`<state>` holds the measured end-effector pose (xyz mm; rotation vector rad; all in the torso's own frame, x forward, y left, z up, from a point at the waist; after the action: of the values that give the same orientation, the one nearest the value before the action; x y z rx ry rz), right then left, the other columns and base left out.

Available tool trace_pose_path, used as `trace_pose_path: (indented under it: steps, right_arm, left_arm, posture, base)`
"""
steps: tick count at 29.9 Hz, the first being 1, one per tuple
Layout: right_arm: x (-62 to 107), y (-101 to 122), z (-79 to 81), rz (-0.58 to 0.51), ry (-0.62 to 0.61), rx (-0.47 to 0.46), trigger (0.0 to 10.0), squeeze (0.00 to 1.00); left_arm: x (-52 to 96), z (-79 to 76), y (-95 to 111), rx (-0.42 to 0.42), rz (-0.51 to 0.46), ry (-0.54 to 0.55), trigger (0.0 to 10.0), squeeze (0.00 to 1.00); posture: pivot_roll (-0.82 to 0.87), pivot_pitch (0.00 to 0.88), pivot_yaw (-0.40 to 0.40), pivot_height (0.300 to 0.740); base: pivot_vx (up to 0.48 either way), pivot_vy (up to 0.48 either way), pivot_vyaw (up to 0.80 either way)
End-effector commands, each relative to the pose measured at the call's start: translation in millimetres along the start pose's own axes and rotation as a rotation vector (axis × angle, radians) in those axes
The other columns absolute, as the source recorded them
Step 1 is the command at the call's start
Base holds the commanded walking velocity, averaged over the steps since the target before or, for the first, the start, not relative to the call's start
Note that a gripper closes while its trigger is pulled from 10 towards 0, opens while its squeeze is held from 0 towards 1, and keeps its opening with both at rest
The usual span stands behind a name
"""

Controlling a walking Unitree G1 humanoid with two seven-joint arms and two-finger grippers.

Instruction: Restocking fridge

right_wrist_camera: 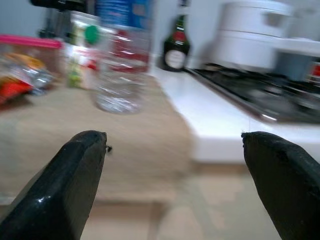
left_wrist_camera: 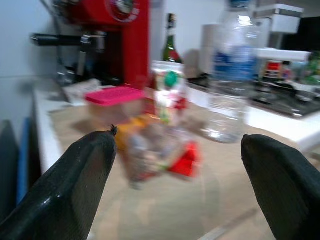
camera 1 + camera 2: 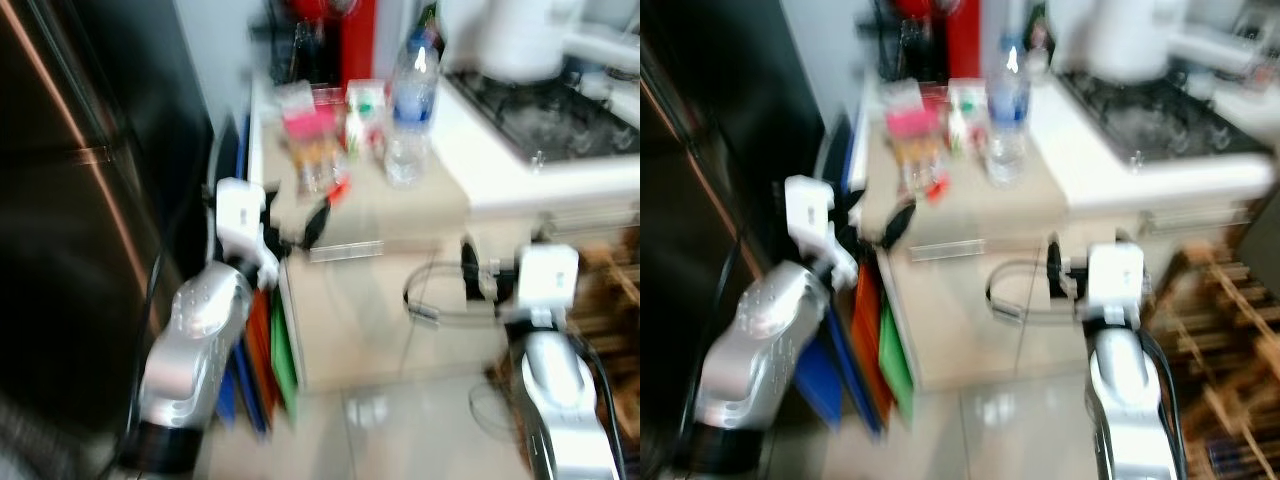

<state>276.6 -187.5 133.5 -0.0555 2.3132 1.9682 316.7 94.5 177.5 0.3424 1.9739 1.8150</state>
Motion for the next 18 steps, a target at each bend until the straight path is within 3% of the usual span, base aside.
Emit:
trace_pose_path:
  steps: [1,4,7,10,12,14,15,18]
  right_arm:
    - [1.2,4,7.0,-0.015,0.016,-0.014,10.0,0.00]
    - [1.4,4,7.4,-0.015,0.014,-0.018,10.0,0.00]
    - [0.3,4,7.1,-0.017,0.009,-0.021,10.0,0.00]
    - [-0.4,5,7.7,-0.021,0.012,-0.019,10.0,0.00]
    - [-0.6,6,7.9,-0.022,0.013,-0.016,10.0,0.00]
    - [-0.5,6,7.9,-0.022,0.012,-0.016,10.0,0.00]
    - [-0.2,6,8.0,-0.022,0.011,-0.014,10.0,0.00]
    - [1.0,7,7.0,-0.023,0.004,-0.013,10.0,0.00]
  left_arm:
    - [0.3,3.9,5,-0.026,-0.007,0.005,10.0,0.00]
    - [-2.4,1.0,6,-0.033,-0.011,-0.011,10.0,0.00]
    - [-12.3,-13.8,14,-0.089,-0.040,-0.104,10.0,0.00]
    - [-24.9,-14.0,22,-0.110,-0.057,-0.113,10.0,0.00]
    - [-38.2,-6.7,26,-0.112,-0.040,-0.089,10.0,0.00]
    - [-42.4,-1.5,26,-0.105,-0.025,-0.063,10.0,0.00]
    - [-48.2,8.8,24,-0.068,0.011,-0.012,10.0,0.00]
    - [-52.5,18.2,16,-0.026,0.088,0.032,10.0,0.00]
  posture:
    - [-0.05,0.000,0.056,0.740]
    - [-0.05,0.000,0.056,0.740]
    - [-0.05,0.000,0.051,0.740]
    - [-0.05,0.000,0.047,0.740]
    - [-0.06,0.000,0.048,0.740]
    - [-0.06,0.000,0.048,0.740]
    - [-0.07,0.000,0.053,0.740]
    - [-0.07,0.000,0.058,0.740]
  base:
    - [0.472,0.000,0.00]
    - [0.480,0.000,0.00]
    - [0.472,0.000,0.00]
    - [0.476,0.000,0.00]
    - [0.240,0.000,0.00]
    - [0.000,0.000,0.00]
    - [0.000,0.000,0.00]
    - [0.000,0.000,0.00]
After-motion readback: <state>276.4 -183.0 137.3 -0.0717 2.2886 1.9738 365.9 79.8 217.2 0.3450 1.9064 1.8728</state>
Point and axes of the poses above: a point about 5 cm out from each wrist's last joint towards the gripper, its own x axis pointing back from the gripper into the wrist, its own y axis along the axis of the wrist's last joint, z = x × y, the point moved 3 cm from there along -x, pointing out of the wrist towards the gripper
